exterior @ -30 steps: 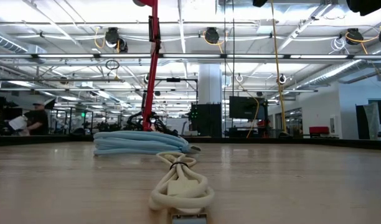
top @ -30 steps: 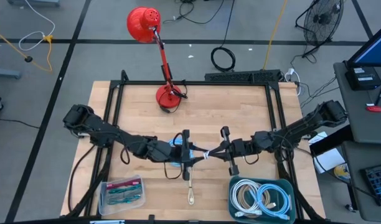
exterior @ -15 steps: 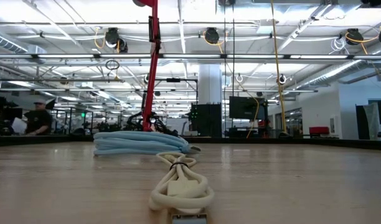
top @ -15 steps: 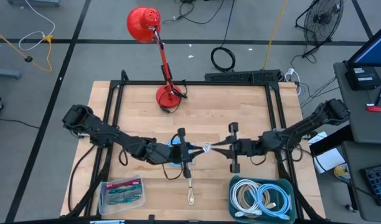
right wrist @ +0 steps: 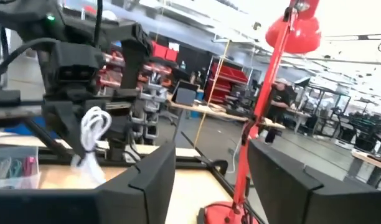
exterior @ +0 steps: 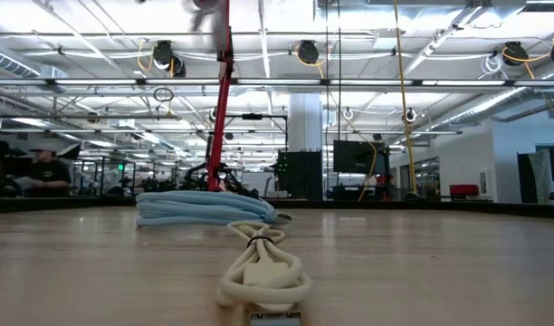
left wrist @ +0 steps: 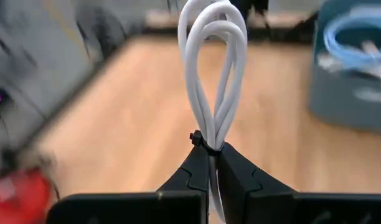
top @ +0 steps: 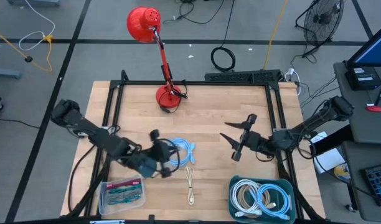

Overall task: Pick & Place USB Port
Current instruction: Put the white charger cable into the transparent bin

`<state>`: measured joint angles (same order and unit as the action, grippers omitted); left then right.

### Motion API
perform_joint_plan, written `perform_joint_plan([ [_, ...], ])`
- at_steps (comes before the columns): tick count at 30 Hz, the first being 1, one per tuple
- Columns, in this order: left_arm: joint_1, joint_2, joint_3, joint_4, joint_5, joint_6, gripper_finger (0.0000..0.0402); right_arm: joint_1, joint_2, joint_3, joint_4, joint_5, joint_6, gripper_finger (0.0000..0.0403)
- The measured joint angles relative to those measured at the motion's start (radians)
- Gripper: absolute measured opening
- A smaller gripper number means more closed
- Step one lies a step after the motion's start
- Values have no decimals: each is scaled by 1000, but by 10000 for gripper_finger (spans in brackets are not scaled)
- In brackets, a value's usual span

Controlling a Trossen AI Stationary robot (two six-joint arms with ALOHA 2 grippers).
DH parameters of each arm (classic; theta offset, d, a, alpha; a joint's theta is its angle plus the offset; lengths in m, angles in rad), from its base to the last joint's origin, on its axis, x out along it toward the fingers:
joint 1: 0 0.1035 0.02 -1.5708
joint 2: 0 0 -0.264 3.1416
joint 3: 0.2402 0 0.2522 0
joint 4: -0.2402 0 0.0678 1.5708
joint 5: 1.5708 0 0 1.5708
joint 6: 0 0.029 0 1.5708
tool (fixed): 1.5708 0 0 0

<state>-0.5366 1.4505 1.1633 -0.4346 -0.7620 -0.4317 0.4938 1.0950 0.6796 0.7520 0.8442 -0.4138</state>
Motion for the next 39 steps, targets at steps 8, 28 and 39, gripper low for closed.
perform_joint_plan([
  [8,-174,-17,0,-418,248,-593,10,0,-8,0,-30,-10,5,204],
  [28,-623,68,0,-473,658,-1461,10,-1,-8,0,-31,-11,35,203],
  [39,-651,68,-1,-509,683,-1488,10,6,-8,-1,-31,-43,35,197],
])
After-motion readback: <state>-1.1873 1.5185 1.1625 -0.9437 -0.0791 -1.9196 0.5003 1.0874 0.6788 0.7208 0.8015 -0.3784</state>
